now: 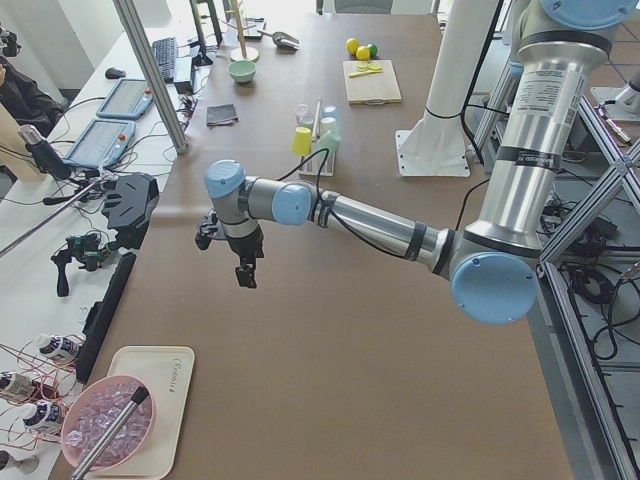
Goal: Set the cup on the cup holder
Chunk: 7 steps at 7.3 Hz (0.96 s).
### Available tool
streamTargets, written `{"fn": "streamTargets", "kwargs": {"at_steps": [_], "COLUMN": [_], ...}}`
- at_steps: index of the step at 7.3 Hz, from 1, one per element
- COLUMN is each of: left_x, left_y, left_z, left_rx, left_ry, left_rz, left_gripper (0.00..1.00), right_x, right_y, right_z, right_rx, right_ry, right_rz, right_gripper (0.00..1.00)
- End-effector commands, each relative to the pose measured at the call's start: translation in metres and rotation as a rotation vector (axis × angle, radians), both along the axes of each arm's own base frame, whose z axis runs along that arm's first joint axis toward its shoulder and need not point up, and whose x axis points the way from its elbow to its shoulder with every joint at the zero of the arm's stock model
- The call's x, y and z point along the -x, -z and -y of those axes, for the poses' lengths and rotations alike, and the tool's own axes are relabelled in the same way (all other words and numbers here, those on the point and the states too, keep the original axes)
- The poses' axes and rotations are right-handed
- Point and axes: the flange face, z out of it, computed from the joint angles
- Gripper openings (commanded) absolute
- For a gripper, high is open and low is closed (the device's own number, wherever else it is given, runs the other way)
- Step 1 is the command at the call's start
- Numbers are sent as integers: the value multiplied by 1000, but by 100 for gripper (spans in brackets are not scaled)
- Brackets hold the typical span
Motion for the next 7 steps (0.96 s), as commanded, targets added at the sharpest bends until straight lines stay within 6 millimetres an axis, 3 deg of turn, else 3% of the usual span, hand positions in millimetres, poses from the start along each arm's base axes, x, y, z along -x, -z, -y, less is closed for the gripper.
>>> {"fn": "streamTargets", "kwargs": {"at_steps": [1, 2, 4, 7], "left_x": [66, 86, 100, 101], "left_y": [-80, -99, -121, -115], "left_z": [-56, -63, -92, -92], "left_rx": [15, 62, 129, 118], "left_ry": [-46, 4, 66, 66], "left_rz": [-59, -67, -118, -106], "left_gripper": [98, 98, 98, 98], "right_x": [-2, -6, -7, -7], "right_y": [5, 10, 27, 27], "right_z": [-2, 0, 8, 7], "right_rx": [-15, -25, -57, -54], "right_ry": [-9, -16, -18, -18], "right_rz": [13, 19, 13, 14], "right_gripper": [100, 100, 100, 100]}}
